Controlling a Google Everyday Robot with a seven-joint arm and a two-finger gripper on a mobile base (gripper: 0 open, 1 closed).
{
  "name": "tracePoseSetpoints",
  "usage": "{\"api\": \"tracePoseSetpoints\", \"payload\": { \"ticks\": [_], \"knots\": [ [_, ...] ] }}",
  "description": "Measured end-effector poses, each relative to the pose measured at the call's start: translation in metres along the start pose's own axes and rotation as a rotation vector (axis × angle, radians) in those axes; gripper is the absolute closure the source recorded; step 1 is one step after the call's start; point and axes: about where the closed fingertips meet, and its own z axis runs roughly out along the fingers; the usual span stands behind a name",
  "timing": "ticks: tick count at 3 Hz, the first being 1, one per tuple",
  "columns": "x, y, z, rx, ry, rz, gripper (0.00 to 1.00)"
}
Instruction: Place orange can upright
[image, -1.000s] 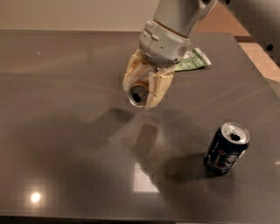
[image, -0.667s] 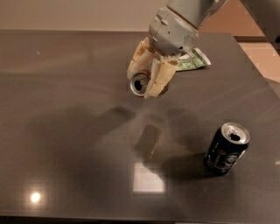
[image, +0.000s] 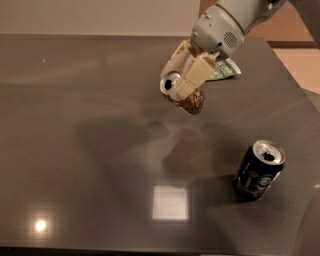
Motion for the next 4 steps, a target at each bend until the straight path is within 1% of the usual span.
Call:
{"api": "tracePoseSetpoints", "payload": {
  "ticks": [1, 2, 3, 4],
  "knots": [
    [0.012, -0.001, -0.001, -0.030, -0.117, 0.118, 1.00],
    [0.017, 0.000, 0.000, -0.054, -0.247, 0.162, 1.00],
    [0.021, 0.003, -0.001, -0.070, -0.361, 0.170, 1.00],
    [0.025, 0.007, 0.001, -0.072, -0.433, 0.163, 1.00]
  ]
}}
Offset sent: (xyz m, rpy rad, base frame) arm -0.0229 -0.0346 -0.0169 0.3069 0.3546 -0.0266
